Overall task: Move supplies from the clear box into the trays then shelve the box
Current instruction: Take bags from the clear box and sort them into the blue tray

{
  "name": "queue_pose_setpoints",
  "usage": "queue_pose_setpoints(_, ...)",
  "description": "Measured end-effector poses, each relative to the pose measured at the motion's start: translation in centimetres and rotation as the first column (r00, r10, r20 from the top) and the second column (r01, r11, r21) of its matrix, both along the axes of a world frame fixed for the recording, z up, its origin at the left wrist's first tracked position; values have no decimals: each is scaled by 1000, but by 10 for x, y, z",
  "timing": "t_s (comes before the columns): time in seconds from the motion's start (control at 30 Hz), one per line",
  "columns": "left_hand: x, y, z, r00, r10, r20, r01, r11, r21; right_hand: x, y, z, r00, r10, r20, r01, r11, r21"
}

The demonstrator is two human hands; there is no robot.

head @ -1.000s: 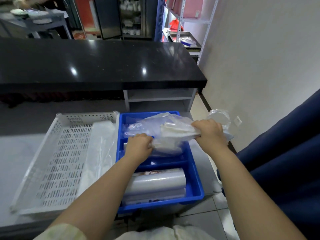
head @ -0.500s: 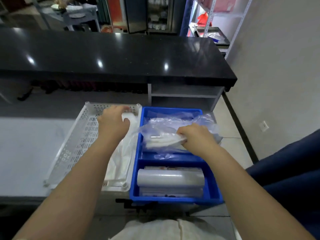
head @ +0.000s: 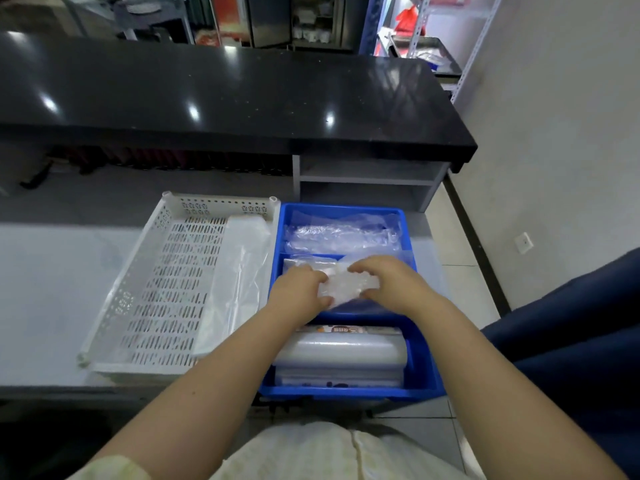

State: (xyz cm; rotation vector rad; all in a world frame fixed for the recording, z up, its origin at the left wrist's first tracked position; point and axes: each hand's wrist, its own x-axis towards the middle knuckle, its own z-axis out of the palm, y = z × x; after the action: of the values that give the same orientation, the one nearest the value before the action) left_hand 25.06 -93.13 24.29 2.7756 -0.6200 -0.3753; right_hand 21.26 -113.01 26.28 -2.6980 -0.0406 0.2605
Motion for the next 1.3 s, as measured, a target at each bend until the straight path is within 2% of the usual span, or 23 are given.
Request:
queue_pose_setpoints(0.03,1,-2,0,1000,-5,0,5,1000,27,0,-6,-2,999,-11,51,13,999,-52)
queue_pose_setpoints(0.1,0,-4,-2,999,-35,-22,37,995,94,2,-6,-11,1000,-3,20,6,990,-139)
queue_pose_setpoints(0.23,-3,-3,-3,996,-55,-69,61,994,88,-1,4,-31,994,-5,-107,-7,993,-116)
queue_pose_setpoints(0.37,-4,1,1,983,-25,184,43,994,-96,1,1,-35,978,-35,-206,21,997,-73)
queue_pose_setpoints(0.4,-6,1,3,979,-44,199,66,992,-108,2,0,-36,972,-30,-233,14,998,-69)
queue_pose_setpoints(0.5,-9,-1,0,987,-145,70,145,989,13,2,0,-35,962,14,-274,-33,997,-66)
queue_pose_setpoints(0.6,-11,1,1,988,-147,47,142,985,95,2,-3,-25,979,-17,-204,6,998,-57)
queue_pose_setpoints(0.7,-11,4,13,977,-121,178,112,992,63,-4,-5,-7,998,-53,32,55,996,-72)
queue_pose_setpoints(0.77,-12,10,25,961,-68,268,65,998,20,-6,1,8,988,-42,150,50,997,-50)
queue_pose_setpoints(0.83,-15,22,36,941,13,337,-8,1000,-18,-3,16,23,979,5,203,-1,1000,-24)
queue_pose_setpoints(0.93,-27,46,47,903,137,406,-130,991,-45,4,56,35,949,178,259,-174,984,-40)
queue_pose_setpoints(1.03,-46,87,53,868,275,413,-272,960,-66,7,110,42,883,360,301,-345,933,-103)
queue_pose_setpoints(1.17,-86,173,56,785,468,406,-479,874,-81,1,196,49,797,526,298,-506,850,-148)
queue_pose_setpoints(1.3,-138,284,60,644,630,433,-663,743,-96,-16,309,52,650,698,301,-670,713,-207)
